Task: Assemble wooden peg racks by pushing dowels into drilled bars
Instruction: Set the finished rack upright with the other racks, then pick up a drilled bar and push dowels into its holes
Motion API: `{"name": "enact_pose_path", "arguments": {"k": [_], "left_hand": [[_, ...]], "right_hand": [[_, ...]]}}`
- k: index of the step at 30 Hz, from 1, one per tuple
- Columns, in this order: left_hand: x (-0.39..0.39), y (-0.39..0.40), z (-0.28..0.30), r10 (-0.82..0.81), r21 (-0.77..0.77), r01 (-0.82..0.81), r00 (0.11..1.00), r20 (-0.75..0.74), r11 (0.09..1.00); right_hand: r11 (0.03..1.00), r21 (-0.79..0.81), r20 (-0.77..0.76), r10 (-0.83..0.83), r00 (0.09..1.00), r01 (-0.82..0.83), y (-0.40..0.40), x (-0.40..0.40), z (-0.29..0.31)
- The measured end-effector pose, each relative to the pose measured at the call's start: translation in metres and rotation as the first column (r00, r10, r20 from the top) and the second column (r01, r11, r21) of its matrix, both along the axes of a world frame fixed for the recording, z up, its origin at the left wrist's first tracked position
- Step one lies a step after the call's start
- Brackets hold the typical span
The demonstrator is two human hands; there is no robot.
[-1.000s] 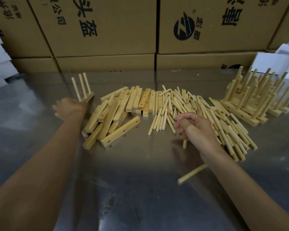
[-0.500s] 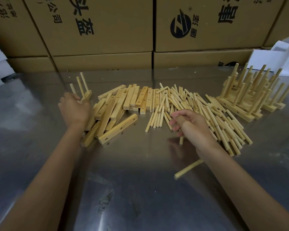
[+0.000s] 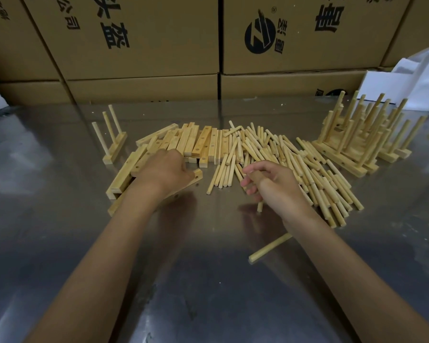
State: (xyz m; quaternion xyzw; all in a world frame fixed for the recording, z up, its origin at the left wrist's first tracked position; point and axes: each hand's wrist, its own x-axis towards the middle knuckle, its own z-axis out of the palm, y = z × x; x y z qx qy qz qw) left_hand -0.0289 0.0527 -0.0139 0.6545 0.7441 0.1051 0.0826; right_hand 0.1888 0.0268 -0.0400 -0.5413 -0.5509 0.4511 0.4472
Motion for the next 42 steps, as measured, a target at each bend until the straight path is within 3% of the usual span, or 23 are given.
{"name": "enact_pose_path", "arguments": {"k": [4, 6, 9, 13, 14, 16, 18, 20, 22, 24, 26, 29, 33, 35, 38, 42], "left_hand": [[0.004, -0.007, -0.001, -0.033, -0.101, 0.039, 0.998, 0.060, 0.994], [0.004, -0.010, -0.001, -0.054, -0.117, 0.059, 0.998, 0.044, 0.991], [0.002, -0.013, -0.006, -0.070, 0.000, 0.070, 0.990, 0.123, 0.998], [0.006, -0.017, -0.015, -0.088, 0.251, -0.015, 0.915, 0.394, 0.968], [0.008, -0.018, -0.016, -0.080, 0.256, -0.077, 0.829, 0.554, 0.964], [0.011, -0.022, -0.015, -0.030, 0.122, -0.155, 0.491, 0.870, 0.980], [0.012, -0.025, -0.016, 0.032, -0.016, -0.077, 0.219, 0.975, 0.997], [0.015, -0.028, -0.016, 0.080, -0.083, 0.035, 0.084, 0.993, 0.996], [0.019, -0.029, -0.015, 0.113, -0.113, 0.072, 0.012, 0.994, 0.991], [0.019, -0.028, -0.014, 0.135, -0.135, 0.050, 0.003, 0.991, 0.990], [0.015, -0.026, -0.016, 0.147, -0.148, 0.021, 0.059, 0.987, 0.989], [0.011, -0.023, -0.021, 0.176, -0.174, -0.027, 0.162, 0.971, 0.984], [0.010, -0.022, -0.025, 0.204, -0.200, -0.041, 0.179, 0.962, 0.979], [0.010, -0.021, -0.025, 0.207, -0.203, -0.040, 0.171, 0.963, 0.978], [0.010, -0.023, -0.025, 0.196, -0.191, -0.044, 0.152, 0.969, 0.981], [0.008, -0.023, -0.024, 0.188, -0.186, -0.022, 0.123, 0.974, 0.982]], "right_hand": [[1.000, 0.028, 0.051, 0.008, 0.999, -0.009, -0.001, 0.000, -0.001], [0.994, 0.108, 0.165, -0.021, 0.986, 0.003, -0.001, 0.000, -0.002], [0.950, 0.311, 0.426, -0.111, 0.898, -0.030, -0.003, -0.001, -0.005], [0.895, 0.422, 0.585, -0.148, 0.797, -0.144, -0.006, -0.003, -0.009], [0.895, 0.420, 0.593, -0.145, 0.792, -0.150, -0.006, -0.004, -0.009], [0.908, 0.397, 0.529, -0.108, 0.842, -0.133, -0.008, -0.009, -0.007], [0.934, 0.339, 0.357, -0.012, 0.934, -0.118, -0.010, -0.018, -0.005], [0.952, 0.276, 0.210, 0.072, 0.975, -0.130, -0.012, -0.029, -0.003], [0.941, 0.306, 0.293, 0.053, 0.955, -0.147, -0.011, -0.032, -0.005], [0.923, 0.362, 0.473, -0.062, 0.879, -0.130, -0.004, -0.028, -0.006], [0.920, 0.379, 0.627, -0.174, 0.759, -0.102, 0.010, -0.023, -0.007], [0.942, 0.331, 0.686, -0.199, 0.700, -0.057, 0.033, -0.024, -0.004], [0.983, 0.184, 0.796, -0.138, 0.589, -0.018, 0.053, -0.040, -0.004], [0.996, 0.084, 0.793, -0.083, 0.604, 0.028, 0.059, -0.044, -0.004], [0.997, -0.031, 0.672, -0.029, 0.740, 0.067, 0.059, -0.039, 0.001], [0.993, 0.044, 0.549, -0.118, 0.828, 0.112, 0.038, -0.023, 0.010]]}}
